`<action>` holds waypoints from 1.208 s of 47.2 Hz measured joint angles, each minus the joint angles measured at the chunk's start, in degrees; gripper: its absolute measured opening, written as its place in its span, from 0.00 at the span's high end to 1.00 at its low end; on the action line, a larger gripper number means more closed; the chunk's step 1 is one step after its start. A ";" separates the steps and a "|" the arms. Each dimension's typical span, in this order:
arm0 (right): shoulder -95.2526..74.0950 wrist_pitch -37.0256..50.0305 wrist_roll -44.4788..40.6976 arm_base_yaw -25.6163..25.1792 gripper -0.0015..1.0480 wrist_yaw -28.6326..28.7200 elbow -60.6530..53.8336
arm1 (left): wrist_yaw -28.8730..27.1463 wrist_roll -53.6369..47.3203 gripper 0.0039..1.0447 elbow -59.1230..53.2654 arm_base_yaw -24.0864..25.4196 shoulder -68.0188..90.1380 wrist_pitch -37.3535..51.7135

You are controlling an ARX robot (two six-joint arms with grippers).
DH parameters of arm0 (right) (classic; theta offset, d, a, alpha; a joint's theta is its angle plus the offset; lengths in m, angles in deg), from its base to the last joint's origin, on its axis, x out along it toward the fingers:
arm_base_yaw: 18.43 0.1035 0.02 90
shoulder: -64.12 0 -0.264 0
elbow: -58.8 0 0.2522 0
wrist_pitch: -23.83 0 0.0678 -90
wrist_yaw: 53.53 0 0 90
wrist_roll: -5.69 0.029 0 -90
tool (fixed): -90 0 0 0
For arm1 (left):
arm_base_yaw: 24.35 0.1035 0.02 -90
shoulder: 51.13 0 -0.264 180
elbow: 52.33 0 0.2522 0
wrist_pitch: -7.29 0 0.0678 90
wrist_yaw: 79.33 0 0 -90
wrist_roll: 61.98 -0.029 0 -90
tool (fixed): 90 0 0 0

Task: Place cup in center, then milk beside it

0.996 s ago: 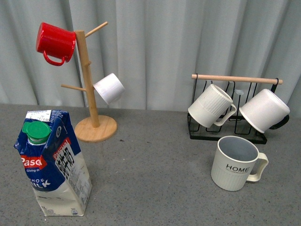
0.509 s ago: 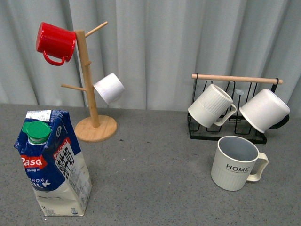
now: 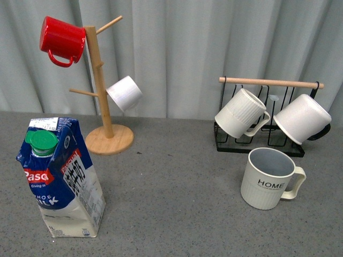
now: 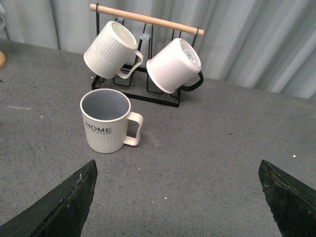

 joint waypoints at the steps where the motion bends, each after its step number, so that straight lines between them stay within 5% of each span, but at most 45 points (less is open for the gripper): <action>1: -2.34 1.49 0.17 -0.31 0.09 0.42 0.63 | 0.00 0.00 0.06 0.00 0.00 0.00 0.00; 8: -25.35 12.39 1.99 -4.94 0.09 4.52 8.24 | 0.00 0.00 0.06 0.00 0.00 0.00 0.00; 19: -49.96 9.11 4.07 -9.07 0.09 8.90 22.93 | 0.00 0.00 0.06 0.00 0.00 0.00 0.00; 57: -78.42 -7.50 5.51 -3.65 0.09 6.67 51.49 | 0.00 0.00 0.06 0.00 0.00 0.00 0.00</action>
